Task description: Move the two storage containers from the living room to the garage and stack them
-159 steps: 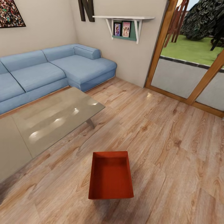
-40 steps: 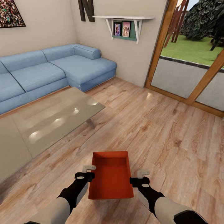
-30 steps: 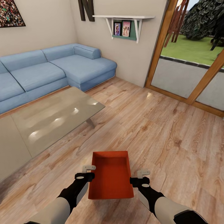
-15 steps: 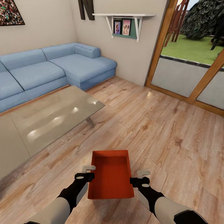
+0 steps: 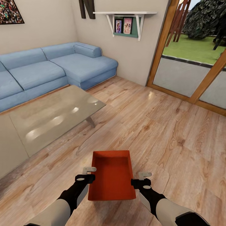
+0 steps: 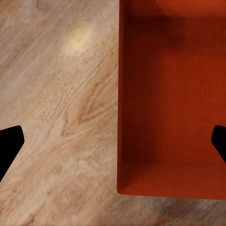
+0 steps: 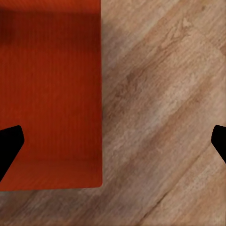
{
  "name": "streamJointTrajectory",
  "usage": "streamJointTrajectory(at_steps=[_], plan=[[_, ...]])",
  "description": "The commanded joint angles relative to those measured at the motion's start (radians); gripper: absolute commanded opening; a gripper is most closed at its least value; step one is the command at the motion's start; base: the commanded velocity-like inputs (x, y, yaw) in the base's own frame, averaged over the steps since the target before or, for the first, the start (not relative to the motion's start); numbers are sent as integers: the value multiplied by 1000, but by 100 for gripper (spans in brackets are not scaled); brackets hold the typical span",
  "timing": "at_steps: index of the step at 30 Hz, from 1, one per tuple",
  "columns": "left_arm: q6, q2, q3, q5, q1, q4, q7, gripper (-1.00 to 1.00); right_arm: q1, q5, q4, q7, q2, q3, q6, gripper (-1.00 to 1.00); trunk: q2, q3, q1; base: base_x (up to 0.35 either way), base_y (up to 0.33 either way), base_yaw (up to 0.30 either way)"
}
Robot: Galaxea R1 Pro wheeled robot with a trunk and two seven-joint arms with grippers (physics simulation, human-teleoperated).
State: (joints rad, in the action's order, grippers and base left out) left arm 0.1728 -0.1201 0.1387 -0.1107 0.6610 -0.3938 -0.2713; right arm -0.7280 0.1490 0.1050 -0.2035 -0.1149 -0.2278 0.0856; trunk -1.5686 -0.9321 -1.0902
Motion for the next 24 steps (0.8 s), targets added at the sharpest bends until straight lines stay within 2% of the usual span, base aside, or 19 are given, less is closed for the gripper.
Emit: streamJointTrajectory(at_steps=[1,14,24], plan=[[5,1,9,-10,0,-2,-8,100,-1,11,-1,-4,0,-9,4,100,-8,-4,-4,0,0,0],[5,2,9,-10,0,1,-8,100,-1,10,-1,-4,0,-10,1,100,-99,-45,-54,0,0,0],[5,3,9,-10,0,0,-8,100,-1,19,1,-4,-3,-9,-58,100,-169,-76,-92,0,0,0]])
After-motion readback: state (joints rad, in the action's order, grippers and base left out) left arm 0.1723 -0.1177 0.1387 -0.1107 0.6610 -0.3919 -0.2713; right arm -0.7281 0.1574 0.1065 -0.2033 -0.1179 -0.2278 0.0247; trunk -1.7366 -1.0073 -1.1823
